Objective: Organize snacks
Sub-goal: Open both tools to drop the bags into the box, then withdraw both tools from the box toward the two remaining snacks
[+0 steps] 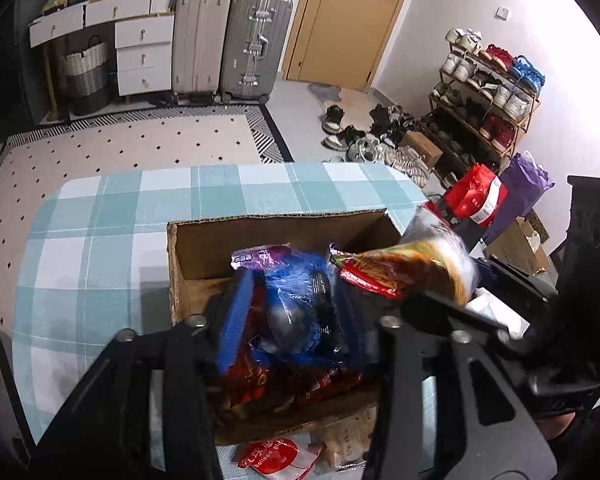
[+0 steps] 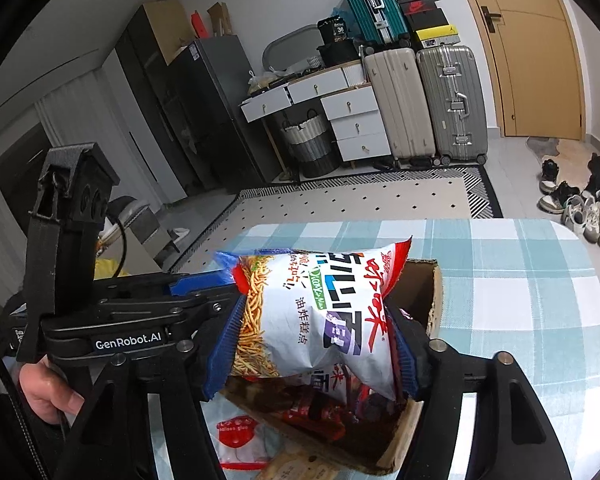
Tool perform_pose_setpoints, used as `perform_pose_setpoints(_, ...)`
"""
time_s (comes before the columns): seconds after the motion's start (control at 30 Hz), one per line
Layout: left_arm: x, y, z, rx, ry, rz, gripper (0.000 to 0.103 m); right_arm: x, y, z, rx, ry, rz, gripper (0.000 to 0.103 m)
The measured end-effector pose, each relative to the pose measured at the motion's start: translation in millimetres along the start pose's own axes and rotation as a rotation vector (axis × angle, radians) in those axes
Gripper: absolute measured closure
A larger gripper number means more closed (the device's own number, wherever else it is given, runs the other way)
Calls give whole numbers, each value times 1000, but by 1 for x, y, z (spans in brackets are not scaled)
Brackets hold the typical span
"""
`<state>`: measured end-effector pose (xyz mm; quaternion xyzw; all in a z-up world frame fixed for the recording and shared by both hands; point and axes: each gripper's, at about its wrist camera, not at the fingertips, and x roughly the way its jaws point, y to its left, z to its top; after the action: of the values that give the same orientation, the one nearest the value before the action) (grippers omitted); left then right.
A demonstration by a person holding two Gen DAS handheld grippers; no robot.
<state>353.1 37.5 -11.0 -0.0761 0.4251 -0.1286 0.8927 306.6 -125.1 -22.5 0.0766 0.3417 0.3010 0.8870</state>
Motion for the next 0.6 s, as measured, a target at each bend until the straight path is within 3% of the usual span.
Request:
perform_pose_setpoints(0.03, 3, 3, 0, -7, 8, 6, 40, 3, -1, 0, 8, 13, 3, 26)
perform_pose_setpoints(0.17, 3, 10, -2, -13, 0, 20, 28, 11, -10, -2, 40, 40, -5, 17)
perform_pose_setpoints(0.6, -37, 7, -16, -9, -50, 58, 25, -20, -5, -2, 18, -27, -12, 17)
